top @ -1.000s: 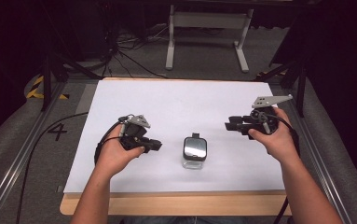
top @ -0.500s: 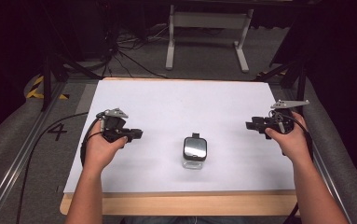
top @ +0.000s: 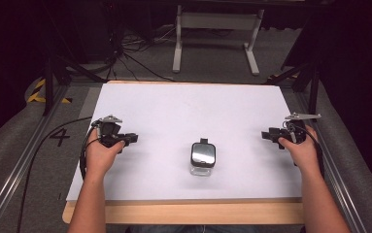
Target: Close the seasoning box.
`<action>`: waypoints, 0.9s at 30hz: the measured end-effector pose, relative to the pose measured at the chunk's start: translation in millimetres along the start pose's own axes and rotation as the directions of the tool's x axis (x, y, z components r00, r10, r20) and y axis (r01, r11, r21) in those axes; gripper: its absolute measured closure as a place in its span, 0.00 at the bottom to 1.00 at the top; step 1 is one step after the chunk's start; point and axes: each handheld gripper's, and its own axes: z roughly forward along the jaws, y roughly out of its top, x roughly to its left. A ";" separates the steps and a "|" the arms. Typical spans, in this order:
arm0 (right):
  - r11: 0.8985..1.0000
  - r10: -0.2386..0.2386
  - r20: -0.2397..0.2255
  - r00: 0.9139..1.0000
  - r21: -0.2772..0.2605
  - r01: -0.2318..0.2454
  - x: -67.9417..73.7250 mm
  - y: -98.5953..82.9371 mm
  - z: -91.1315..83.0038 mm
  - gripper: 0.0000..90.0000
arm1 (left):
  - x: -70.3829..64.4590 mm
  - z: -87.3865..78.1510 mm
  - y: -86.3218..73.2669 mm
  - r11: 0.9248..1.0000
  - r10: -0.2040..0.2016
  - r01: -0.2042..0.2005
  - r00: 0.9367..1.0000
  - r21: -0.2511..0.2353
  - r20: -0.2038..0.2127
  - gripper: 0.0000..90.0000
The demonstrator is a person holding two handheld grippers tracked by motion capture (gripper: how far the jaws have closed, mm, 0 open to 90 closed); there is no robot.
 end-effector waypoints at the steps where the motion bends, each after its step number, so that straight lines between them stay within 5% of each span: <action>1: 1.000 -0.005 0.005 1.000 0.007 0.005 -1.3 -1.9 1.5 0.57 | 2.5 2.1 -1.9 1.000 -0.007 0.007 1.000 -0.001 -0.001 0.88; 5: 1.000 -0.015 0.009 1.000 0.015 0.015 -3.2 -7.9 6.8 0.57 | 10.3 8.9 -8.6 1.000 -0.018 0.018 1.000 0.001 -0.018 0.88; 7: 0.999 -0.040 0.018 0.999 0.021 0.040 -3.0 -10.6 10.3 0.57 | 13.4 11.0 -11.8 1.000 0.009 -0.009 0.998 -0.008 -0.058 0.89; 27: 0.998 -0.060 0.029 0.998 0.008 0.060 2.5 -17.7 19.7 0.56 | 14.4 18.4 -15.4 1.000 0.007 -0.007 0.999 0.005 -0.041 0.87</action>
